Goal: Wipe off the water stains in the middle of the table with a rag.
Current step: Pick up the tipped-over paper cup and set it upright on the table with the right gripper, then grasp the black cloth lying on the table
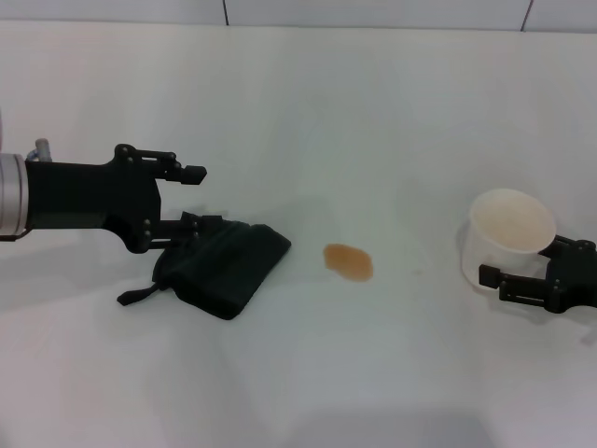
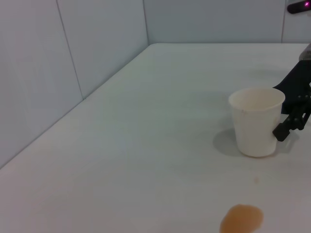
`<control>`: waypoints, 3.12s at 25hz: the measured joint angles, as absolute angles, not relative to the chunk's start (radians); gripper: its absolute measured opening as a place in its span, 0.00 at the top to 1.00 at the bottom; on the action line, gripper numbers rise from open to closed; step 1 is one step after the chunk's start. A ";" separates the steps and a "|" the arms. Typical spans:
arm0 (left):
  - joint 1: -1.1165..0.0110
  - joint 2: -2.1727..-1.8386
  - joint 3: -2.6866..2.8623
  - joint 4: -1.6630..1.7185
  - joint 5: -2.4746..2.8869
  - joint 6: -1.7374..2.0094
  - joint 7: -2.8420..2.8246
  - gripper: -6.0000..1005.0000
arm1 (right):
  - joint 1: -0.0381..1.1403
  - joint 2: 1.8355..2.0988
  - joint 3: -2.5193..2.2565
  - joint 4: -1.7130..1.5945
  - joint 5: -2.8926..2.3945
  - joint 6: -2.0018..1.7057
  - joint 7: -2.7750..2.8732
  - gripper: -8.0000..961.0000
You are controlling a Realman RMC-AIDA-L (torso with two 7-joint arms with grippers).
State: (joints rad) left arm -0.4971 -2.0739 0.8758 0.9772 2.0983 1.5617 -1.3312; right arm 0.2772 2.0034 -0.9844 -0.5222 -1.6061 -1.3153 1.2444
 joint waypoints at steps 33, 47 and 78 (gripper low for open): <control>-0.497 -2.074 0.874 0.977 2.092 1.560 -1.327 0.45 | 0.277 2.003 -0.966 -0.490 -1.614 -1.311 1.233 0.11; -0.497 -2.074 0.876 0.977 2.093 1.560 -1.327 0.46 | 0.251 2.000 -0.963 -0.495 -1.614 -1.327 1.233 0.11; -0.498 -2.074 0.870 0.977 2.074 1.542 -1.327 0.46 | 0.196 2.000 -0.779 -0.660 -1.607 -1.624 1.243 0.11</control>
